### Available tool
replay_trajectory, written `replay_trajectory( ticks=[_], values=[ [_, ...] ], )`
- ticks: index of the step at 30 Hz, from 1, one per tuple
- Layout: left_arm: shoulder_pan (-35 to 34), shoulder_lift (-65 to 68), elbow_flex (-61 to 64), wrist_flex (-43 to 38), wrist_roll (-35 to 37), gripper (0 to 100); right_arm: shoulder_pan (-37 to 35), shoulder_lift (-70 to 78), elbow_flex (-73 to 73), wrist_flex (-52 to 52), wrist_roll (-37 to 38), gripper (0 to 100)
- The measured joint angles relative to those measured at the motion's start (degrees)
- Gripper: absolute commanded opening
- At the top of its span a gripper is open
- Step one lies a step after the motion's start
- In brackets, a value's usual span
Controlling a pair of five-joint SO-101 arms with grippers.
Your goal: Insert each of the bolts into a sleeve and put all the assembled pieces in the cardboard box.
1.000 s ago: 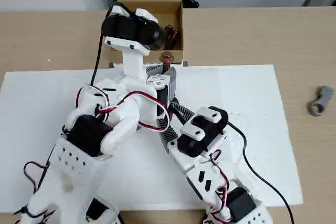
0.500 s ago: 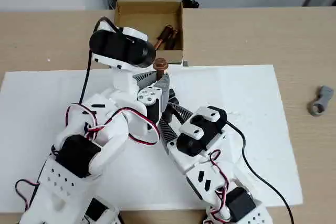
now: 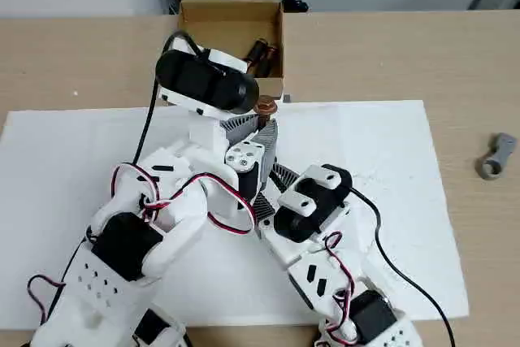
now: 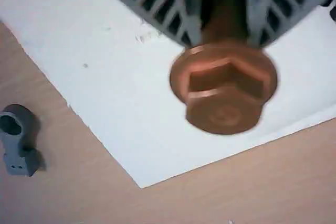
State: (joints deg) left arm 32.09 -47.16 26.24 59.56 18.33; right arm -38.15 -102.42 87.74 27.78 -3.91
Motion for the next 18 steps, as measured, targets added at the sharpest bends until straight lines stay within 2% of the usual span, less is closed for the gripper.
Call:
replay_trajectory(
  ticks=[6,13,18],
  values=[
    [-0.7,-0.62,3.96,-0.09,-3.34,1,-0.18,0.09,0.09,0.18,-0.09,0.2],
    [-0.97,-0.79,4.13,0.0,-3.6,1,-0.18,0.09,0.09,0.26,-0.09,0.2],
    [-0.97,-0.97,2.81,4.84,-3.69,1,-0.09,0.18,0.18,0.26,-0.09,0.2]
  ],
)
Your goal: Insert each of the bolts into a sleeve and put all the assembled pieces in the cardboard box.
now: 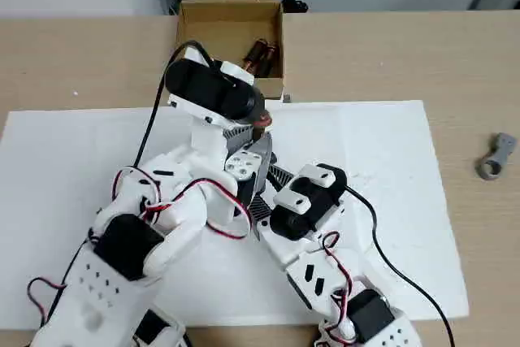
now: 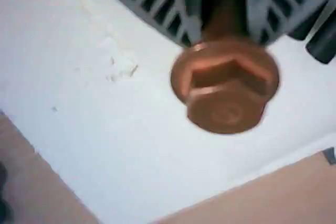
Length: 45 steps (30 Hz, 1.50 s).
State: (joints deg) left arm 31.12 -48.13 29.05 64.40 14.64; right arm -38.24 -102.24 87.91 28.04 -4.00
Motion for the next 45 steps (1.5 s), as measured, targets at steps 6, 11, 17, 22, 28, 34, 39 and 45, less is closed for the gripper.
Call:
replay_trajectory(
  ticks=[6,11,17,22,28,34,39,45],
  values=[
    [1.93,-0.18,-0.53,6.86,-0.62,1,1.14,0.0,-0.09,0.0,0.0,0.2],
    [3.96,-0.09,-0.53,6.95,-5.19,3,1.32,-0.18,-0.18,0.0,0.0,0.2],
    [3.34,-0.18,-0.53,10.2,-6.86,16,2.02,-0.09,-0.18,0.0,-0.18,0.2],
    [-0.7,-0.18,-0.97,13.8,-4.57,16,2.2,-0.09,-0.18,0.0,-0.09,0.2],
    [-7.82,-0.09,-8.97,19.78,-4.66,17,2.2,5.19,-3.69,0.0,-0.09,0.2],
    [-15.74,-0.18,-16.18,25.41,-4.84,17,5.63,22.59,-19.25,0.0,-0.09,0.3],
    [-22.42,-0.26,-16.7,29.54,-5.54,17,10.02,42.81,-31.56,-3.78,-0.09,0.3],
    [-31.3,-0.26,-16.7,32.88,-11.34,17,12.22,66.2,-42.2,-17.85,-0.09,0.3]
  ],
)
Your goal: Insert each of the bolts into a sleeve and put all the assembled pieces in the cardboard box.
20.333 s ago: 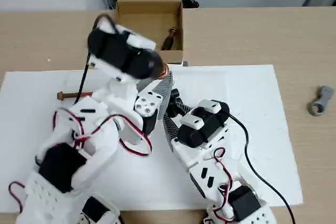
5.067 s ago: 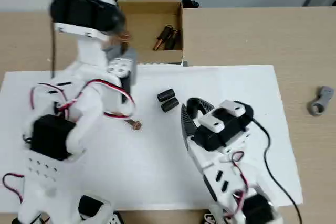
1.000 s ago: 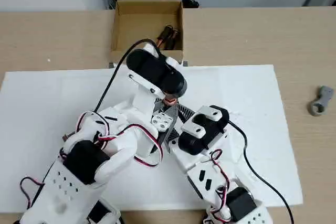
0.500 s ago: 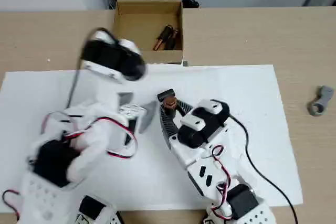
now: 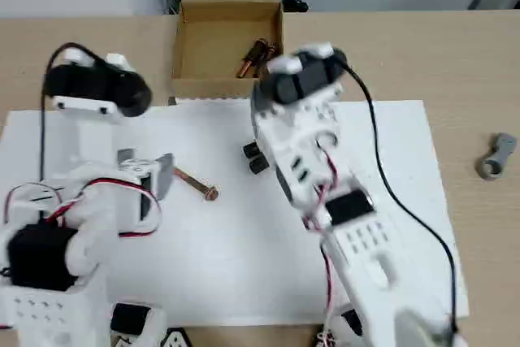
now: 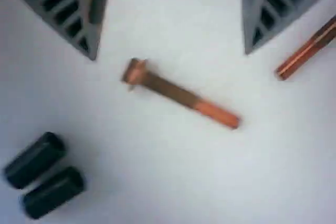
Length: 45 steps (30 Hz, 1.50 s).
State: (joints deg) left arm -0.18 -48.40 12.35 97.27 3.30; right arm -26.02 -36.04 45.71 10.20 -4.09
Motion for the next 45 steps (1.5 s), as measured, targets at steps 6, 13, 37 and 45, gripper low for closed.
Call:
replay_trajectory(
  ticks=[6,13,37,45],
  values=[
    [-9.67,0.0,0.0,0.62,-0.62,17,0.44,23.38,-14.86,-9.32,0.0,0.3],
    [-13.54,0.0,0.0,1.49,-0.7,17,2.2,52.04,-38.51,-14.86,0.0,0.4],
    [-13.63,4.48,-0.26,1.58,14.86,20,2.55,87.91,-82.64,1.05,0.0,18.0],
    [-13.63,20.4,-2.29,1.93,19.78,20,2.55,87.91,-83.69,1.14,0.0,17.7]
  ],
)
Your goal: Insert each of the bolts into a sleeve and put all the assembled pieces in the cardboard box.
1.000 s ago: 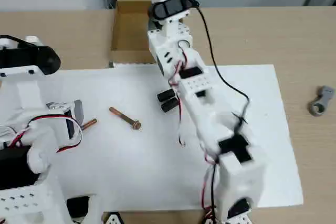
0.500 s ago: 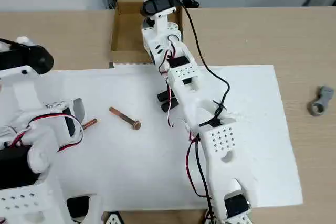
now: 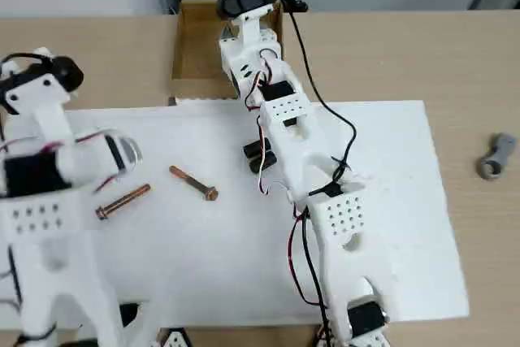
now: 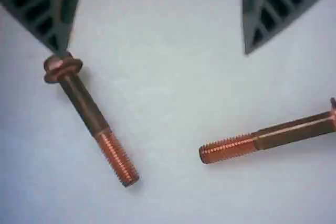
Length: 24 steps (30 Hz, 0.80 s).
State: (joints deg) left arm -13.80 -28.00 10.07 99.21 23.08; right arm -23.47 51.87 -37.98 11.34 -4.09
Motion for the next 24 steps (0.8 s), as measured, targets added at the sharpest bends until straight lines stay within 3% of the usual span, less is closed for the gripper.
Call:
replay_trajectory(
  ticks=[10,24],
  values=[
    [-7.56,17.41,-4.04,0.0,10.64,20,1.76,-0.09,0.0,5.19,0.0,17.7],
    [-9.85,38.51,-4.04,-0.09,11.08,20,2.81,-0.09,0.0,9.85,0.0,17.7]
  ],
)
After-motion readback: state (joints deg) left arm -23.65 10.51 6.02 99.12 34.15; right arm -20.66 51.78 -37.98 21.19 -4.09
